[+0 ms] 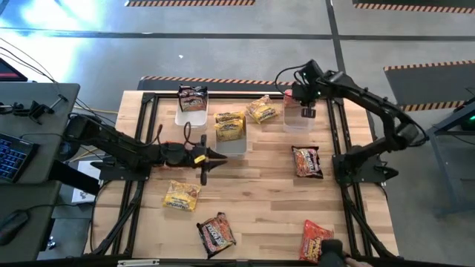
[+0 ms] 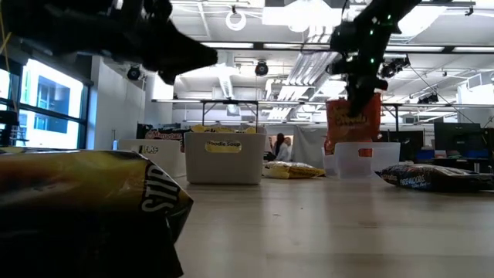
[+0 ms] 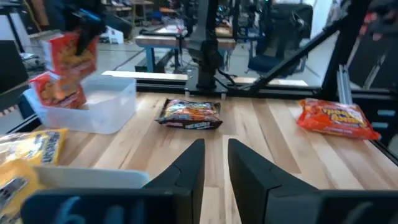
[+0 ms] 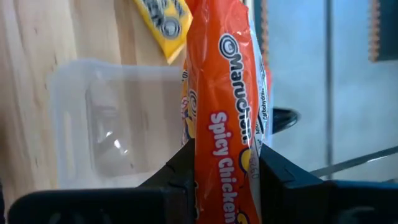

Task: Sort Maruchan noodles
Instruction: Put the bottom left orange noodle pack into the transparent bin

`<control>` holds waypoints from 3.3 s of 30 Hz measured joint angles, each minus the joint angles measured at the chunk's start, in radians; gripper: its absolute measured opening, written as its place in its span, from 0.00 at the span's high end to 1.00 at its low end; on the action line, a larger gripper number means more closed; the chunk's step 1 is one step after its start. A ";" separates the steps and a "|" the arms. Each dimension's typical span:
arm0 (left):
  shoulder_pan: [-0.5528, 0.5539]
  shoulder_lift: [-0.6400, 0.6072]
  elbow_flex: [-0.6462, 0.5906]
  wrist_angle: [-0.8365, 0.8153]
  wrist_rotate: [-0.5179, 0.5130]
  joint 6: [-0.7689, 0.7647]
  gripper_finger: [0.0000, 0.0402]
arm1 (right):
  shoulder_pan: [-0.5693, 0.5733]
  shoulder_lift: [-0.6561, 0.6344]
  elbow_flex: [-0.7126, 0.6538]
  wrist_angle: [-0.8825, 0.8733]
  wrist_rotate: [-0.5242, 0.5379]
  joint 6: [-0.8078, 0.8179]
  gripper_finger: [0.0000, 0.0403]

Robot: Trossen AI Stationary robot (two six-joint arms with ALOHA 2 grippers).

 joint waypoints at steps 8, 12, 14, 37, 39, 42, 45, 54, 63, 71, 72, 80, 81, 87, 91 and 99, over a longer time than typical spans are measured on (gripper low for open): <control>0.035 0.000 -0.084 0.107 -0.001 -0.019 0.90 | -0.066 0.091 0.000 0.027 -0.033 -0.034 0.80; 0.044 0.000 -0.084 0.109 0.003 -0.019 0.90 | -0.081 0.118 0.000 0.042 -0.061 -0.037 0.80; 0.046 0.000 -0.084 0.109 0.003 -0.019 0.90 | -0.087 0.127 0.000 0.051 -0.064 -0.037 0.80; 0.046 0.000 -0.084 0.109 0.003 -0.028 0.90 | -0.111 0.272 0.000 0.101 -0.028 0.024 0.72; 0.046 0.000 -0.084 0.109 0.003 -0.028 0.90 | -0.111 0.272 0.000 0.105 -0.006 0.030 0.67; 0.046 0.000 -0.084 0.109 0.003 -0.027 0.90 | -0.108 0.272 0.000 0.115 0.024 0.054 0.58; 0.046 0.000 -0.084 0.109 0.003 -0.027 0.90 | -0.096 0.272 0.000 0.118 0.057 0.058 0.51; 0.046 0.000 -0.084 0.109 0.003 -0.027 0.90 | -0.046 0.272 0.000 0.131 0.102 0.054 0.47; 0.046 0.000 -0.084 0.108 0.003 -0.027 0.90 | -0.019 0.230 0.000 0.131 0.119 0.059 0.46; 0.046 0.000 -0.084 0.104 0.003 -0.027 0.90 | 0.000 0.131 0.000 0.122 0.122 0.091 0.46; 0.046 0.000 -0.084 0.104 0.003 -0.027 0.90 | 0.002 0.117 0.000 0.123 0.124 0.108 0.46; 0.046 0.000 -0.084 0.103 0.003 -0.027 0.90 | 0.013 0.023 0.000 0.041 0.127 0.237 0.58; 0.046 0.000 -0.084 0.103 0.003 -0.027 0.90 | 0.009 0.024 0.000 0.016 0.114 0.266 0.62; 0.046 0.000 -0.084 0.103 0.003 -0.026 0.90 | 0.001 0.065 -0.026 -0.062 -0.015 0.396 0.90; 0.046 0.000 -0.084 0.098 0.003 -0.026 0.90 | 0.001 0.100 -0.074 -0.041 -0.001 0.431 0.97; 0.046 0.000 -0.084 0.096 0.003 -0.027 0.90 | -0.016 0.170 -0.165 0.078 0.146 0.506 0.95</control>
